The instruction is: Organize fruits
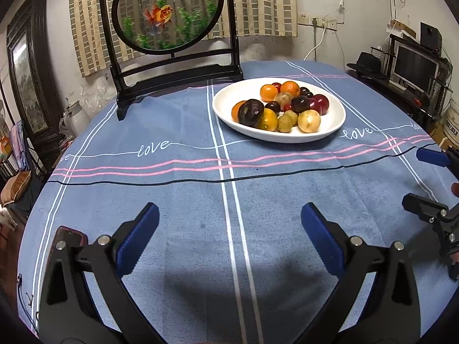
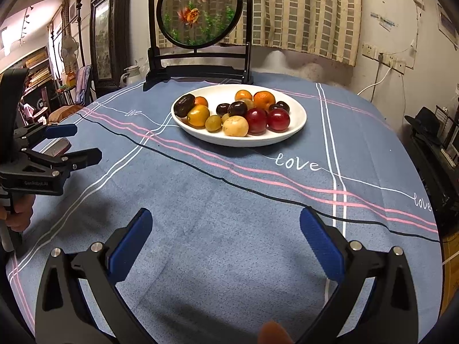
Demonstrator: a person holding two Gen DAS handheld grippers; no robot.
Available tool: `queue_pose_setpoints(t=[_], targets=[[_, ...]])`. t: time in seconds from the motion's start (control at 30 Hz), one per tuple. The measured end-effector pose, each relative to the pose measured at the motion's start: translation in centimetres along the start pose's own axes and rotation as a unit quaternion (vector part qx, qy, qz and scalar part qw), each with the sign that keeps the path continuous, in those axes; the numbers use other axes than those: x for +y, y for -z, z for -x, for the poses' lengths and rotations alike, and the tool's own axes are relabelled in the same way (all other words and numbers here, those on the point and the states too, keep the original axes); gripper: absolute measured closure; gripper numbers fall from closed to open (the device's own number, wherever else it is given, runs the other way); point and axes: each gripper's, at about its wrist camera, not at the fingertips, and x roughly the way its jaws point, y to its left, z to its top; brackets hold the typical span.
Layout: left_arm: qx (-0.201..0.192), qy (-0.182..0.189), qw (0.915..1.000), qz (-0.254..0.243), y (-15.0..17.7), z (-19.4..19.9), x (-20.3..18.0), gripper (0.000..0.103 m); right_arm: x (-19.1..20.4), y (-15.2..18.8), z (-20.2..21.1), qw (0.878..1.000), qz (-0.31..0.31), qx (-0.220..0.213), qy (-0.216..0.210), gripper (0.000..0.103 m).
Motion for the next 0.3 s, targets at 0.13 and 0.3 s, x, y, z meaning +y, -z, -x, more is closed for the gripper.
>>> queue_pose_setpoints(t=[0.13,0.3], targets=[[0.004,-0.012,0.9999,-0.002,0.06,-0.23,-0.05,0.002,-0.20,0.01,-0.02,1.000,-0.005,0.001,0.002,0.001],[0.004,-0.016,0.9999,-0.001,0.15,-0.26,0.12,0.002,-0.26,0.04,-0.11,1.000,-0.006,0.004,0.005,0.001]])
